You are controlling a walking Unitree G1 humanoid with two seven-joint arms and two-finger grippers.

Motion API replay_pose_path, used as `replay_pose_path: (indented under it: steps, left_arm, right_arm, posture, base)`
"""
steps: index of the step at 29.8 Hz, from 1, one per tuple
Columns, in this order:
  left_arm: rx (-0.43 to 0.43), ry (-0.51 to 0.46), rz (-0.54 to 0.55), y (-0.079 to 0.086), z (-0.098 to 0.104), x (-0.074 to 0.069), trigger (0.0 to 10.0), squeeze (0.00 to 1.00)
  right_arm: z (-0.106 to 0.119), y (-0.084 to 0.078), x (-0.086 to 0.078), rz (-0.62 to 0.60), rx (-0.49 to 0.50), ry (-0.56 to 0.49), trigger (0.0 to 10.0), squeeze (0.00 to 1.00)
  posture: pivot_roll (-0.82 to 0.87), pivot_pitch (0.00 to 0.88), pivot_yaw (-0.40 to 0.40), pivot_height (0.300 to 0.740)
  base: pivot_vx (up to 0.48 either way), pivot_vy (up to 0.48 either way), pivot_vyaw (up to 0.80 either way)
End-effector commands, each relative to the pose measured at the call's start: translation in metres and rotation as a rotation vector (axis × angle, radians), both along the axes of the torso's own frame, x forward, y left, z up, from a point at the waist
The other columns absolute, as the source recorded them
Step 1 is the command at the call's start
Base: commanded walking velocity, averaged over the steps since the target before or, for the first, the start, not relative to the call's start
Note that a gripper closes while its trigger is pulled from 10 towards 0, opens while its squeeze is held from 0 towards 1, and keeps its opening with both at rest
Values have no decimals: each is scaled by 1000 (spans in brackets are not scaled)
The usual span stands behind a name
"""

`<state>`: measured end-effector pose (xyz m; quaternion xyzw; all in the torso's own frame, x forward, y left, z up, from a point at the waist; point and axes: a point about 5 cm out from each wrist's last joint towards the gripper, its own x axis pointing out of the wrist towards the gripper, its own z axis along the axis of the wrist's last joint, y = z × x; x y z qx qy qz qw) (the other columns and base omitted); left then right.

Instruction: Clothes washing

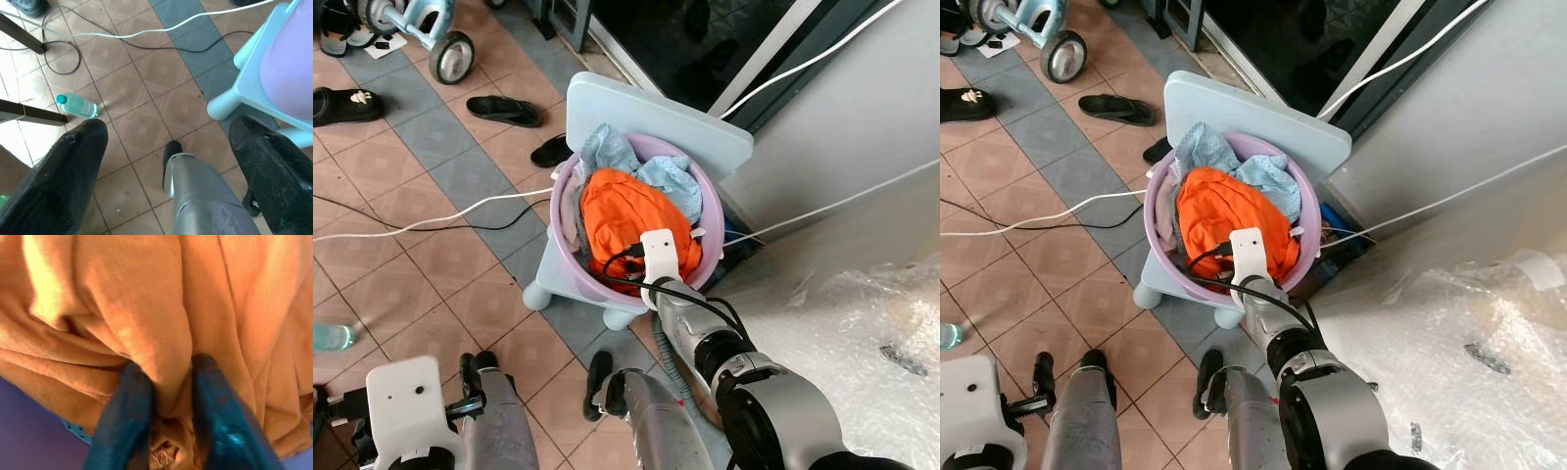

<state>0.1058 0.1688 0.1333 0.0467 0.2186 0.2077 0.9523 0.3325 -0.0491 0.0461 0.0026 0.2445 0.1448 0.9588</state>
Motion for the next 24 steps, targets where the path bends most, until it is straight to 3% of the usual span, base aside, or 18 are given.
replay_pose_path:
  steps: [1,7,12,14,18,19,21,23,24]
  left_arm:
    - [-22,27,21,-1,-6,-1,10000,0]
    - [-23,-17,12,-3,-10,17,10000,0]
    - [-7,-66,-16,-1,-18,45,10000,0]
    - [-9,-100,-48,-2,-21,61,10000,0]
    - [-6,-121,-63,0,-23,72,10000,0]
    - [8,-154,-91,1,-22,81,10000,0]
    - [17,-167,-103,5,-23,90,10000,0]
    - [50,-217,-150,4,-17,104,10000,0]
    - [50,-217,-150,4,-17,104,10000,0]
  right_arm:
    - [-1,3,-1,2,23,14,0,0]
    - [9,-5,9,2,17,-25,0,0]
    - [32,-15,25,-2,32,-126,0,0]
    - [45,-28,31,4,31,-219,0,0]
    - [54,-38,34,-3,39,-296,0,0]
    - [67,-48,33,-14,40,-401,0,0]
    - [72,-49,35,-21,43,-436,0,0]
    - [96,-63,29,-63,37,-576,0,0]
    - [96,-63,29,-63,37,-576,0,0]
  posture:
    - [319,363,-301,740]
    - [292,299,-300,740]
    - [222,202,-286,740]
    - [195,134,-269,740]
    - [184,104,-257,740]
    - [156,56,-228,740]
    - [144,32,-212,740]
    - [120,0,-170,740]
    - [120,0,-170,740]
  base:
    - [0,0,0]
    - [0,0,0]
    - [0,0,0]
    - [0,0,0]
    - [0,0,0]
    - [0,0,0]
    - [0,0,0]
    - [0,0,0]
    - [0,0,0]
